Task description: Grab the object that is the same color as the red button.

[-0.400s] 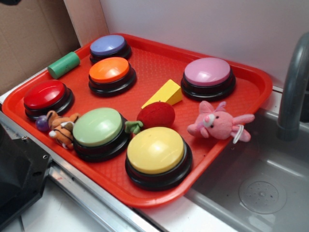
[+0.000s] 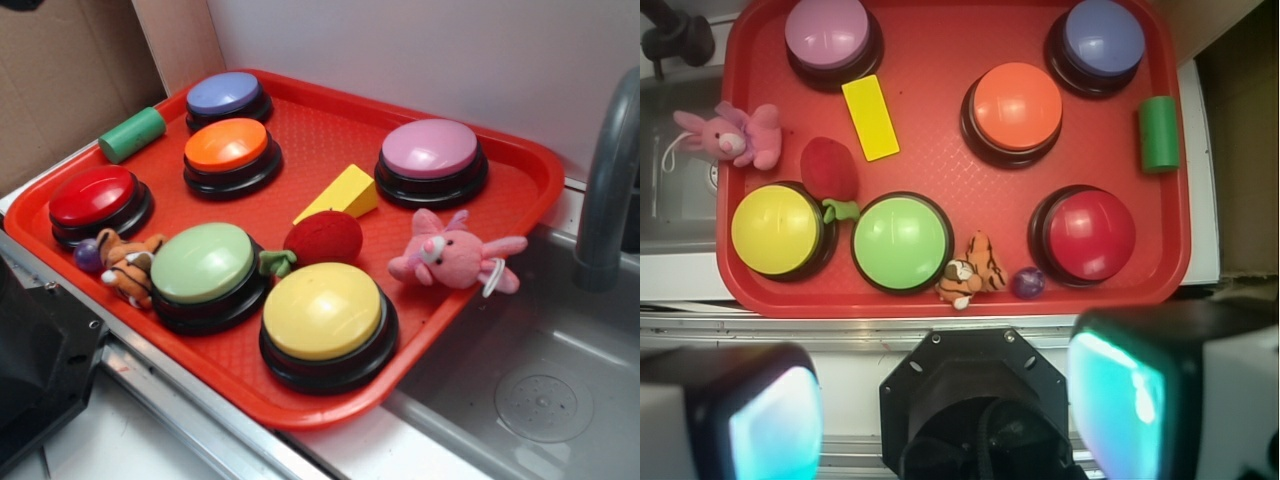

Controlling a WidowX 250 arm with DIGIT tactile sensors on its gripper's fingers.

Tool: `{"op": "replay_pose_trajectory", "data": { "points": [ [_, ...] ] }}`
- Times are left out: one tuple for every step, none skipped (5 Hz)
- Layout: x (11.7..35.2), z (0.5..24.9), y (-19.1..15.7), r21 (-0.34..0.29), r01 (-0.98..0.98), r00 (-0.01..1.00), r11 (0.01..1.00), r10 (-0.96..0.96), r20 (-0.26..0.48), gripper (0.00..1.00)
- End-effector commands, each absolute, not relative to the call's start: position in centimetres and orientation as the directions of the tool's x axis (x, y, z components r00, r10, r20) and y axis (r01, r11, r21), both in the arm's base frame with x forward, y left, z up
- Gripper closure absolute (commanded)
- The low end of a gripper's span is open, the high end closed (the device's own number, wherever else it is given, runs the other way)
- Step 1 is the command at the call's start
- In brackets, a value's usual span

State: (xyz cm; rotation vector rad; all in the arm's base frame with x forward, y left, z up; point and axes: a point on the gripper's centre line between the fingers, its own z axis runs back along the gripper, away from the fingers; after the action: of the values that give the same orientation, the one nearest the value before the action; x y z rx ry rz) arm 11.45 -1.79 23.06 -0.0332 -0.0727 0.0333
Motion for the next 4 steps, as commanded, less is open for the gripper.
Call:
{"op": "replay_pose_trajectory", "data": {
  "points": [
    [15.3, 20.2, -3.8, -0.051, -0.045, 0.995, 0.998, 0.049, 0.088, 0.00],
    [17.2, 17.8, -4.7, -0.051, -0.081, 0.993, 0.995, 0.085, 0.079, 0.00],
    [19.7, 14.5, -6.5, -0.072, -0.062, 0.997, 0.995, 0.064, 0.031, 0.00],
    [21.1, 11.6, -7.7, -0.027, -0.052, 0.999, 0.998, 0.052, -0.011, 0.00]
  ]
}}
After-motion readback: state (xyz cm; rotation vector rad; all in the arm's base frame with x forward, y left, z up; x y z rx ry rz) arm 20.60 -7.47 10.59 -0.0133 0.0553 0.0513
